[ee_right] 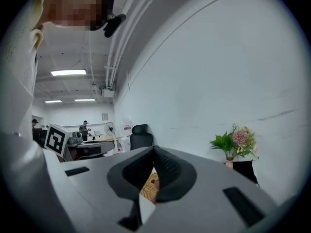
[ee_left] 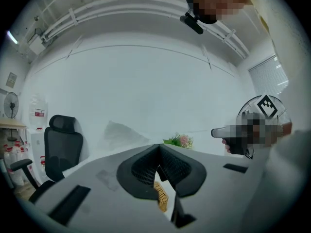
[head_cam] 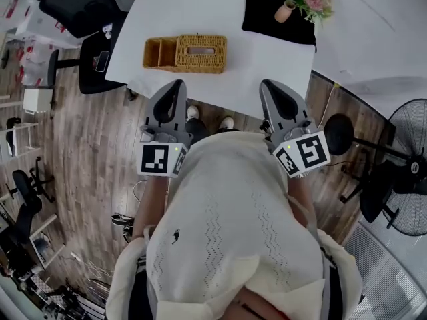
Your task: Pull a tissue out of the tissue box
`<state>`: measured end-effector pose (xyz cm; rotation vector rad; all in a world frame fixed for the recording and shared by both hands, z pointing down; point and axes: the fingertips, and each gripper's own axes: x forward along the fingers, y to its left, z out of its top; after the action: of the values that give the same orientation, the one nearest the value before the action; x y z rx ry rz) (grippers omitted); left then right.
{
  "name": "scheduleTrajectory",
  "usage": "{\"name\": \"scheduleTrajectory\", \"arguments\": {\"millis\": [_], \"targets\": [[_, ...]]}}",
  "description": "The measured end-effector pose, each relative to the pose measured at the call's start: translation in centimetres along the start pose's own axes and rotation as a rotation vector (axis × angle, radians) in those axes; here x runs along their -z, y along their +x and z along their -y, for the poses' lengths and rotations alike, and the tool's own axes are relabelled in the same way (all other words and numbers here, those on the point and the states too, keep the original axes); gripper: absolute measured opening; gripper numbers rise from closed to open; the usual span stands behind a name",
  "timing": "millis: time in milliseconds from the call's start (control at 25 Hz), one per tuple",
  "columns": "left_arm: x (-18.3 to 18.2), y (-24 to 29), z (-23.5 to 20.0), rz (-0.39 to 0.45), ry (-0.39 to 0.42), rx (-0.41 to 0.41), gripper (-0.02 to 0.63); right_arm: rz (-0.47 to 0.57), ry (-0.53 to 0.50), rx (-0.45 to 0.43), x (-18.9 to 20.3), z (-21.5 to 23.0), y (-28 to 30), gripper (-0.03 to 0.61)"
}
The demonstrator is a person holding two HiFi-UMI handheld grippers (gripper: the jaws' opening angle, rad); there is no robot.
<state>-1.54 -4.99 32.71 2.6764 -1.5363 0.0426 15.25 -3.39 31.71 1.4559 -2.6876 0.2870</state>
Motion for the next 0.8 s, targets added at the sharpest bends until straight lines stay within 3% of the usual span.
{"name": "scheduleTrajectory", "arguments": {"millis": [280,800], "targets": [[-2.2,-0.3,-0.6,0.039,0.028,-0.013,0.012,0.052,0.001,0.019,-2.1,0.5,-0.8,0.002],[-2.5,-0.1,-0.3,0.048,0.024,-0.005,0.012,0.048,-0.002,0.033,-2.2,1.0,-1.0,0.0]]}}
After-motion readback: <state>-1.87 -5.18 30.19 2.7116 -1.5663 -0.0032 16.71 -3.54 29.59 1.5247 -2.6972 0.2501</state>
